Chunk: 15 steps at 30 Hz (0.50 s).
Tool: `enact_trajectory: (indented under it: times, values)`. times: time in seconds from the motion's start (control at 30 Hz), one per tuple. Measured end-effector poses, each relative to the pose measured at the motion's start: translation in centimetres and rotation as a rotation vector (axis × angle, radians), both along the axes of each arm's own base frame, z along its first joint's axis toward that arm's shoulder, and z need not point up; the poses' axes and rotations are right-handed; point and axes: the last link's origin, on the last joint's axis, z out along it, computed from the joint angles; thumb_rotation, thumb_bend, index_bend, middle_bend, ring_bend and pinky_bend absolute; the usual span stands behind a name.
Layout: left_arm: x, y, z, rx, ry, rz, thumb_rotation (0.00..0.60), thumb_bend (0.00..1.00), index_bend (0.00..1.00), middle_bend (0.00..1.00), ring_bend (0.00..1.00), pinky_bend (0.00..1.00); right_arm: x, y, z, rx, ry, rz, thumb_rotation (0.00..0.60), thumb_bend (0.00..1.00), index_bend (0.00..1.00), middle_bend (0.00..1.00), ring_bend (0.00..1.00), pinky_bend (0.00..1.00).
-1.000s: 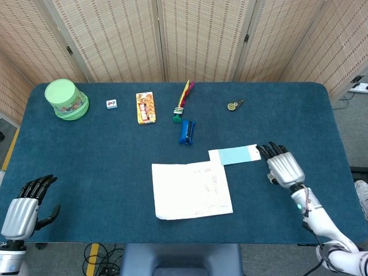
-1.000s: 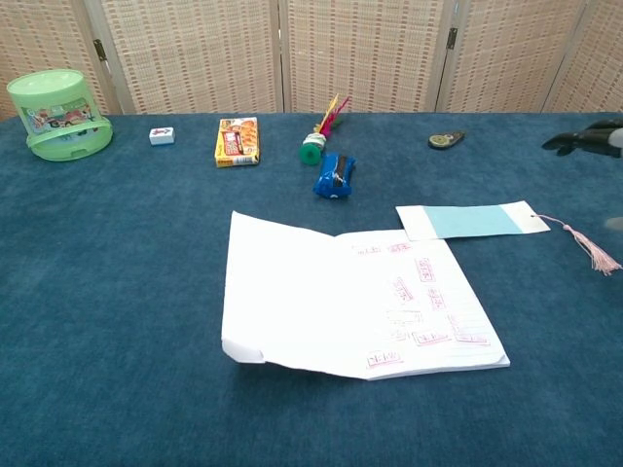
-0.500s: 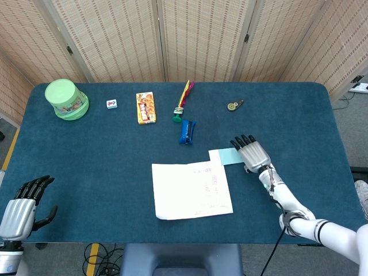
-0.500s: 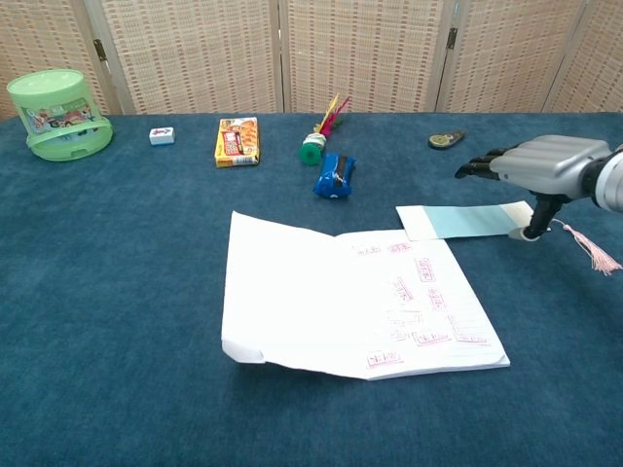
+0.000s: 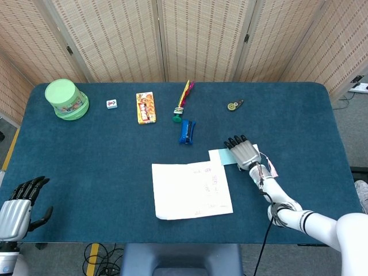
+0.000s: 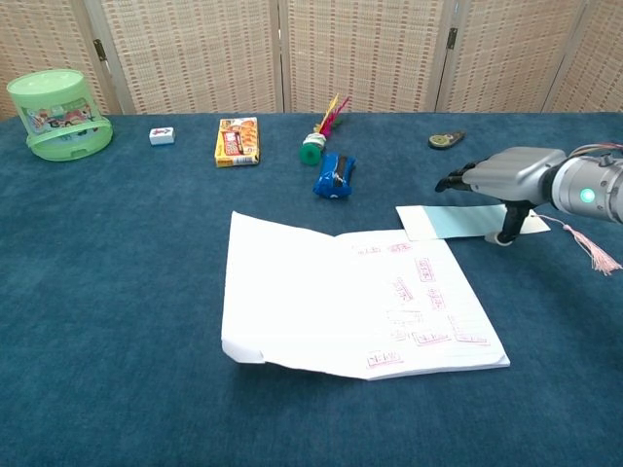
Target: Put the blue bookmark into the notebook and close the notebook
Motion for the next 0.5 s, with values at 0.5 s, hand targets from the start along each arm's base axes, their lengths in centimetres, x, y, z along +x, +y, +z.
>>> enact_trajectory:
  times: [0.5]
  values:
    - [-0.37,-0.21,0.07,-0.002,0.002,0.012,0.600,0.39,0.17,0.16,0.16,0.18,0.53,-0.04,-0.65,0.031,0.037,-0.010,0.600,0.29,0.14,0.06,0.00,0.11]
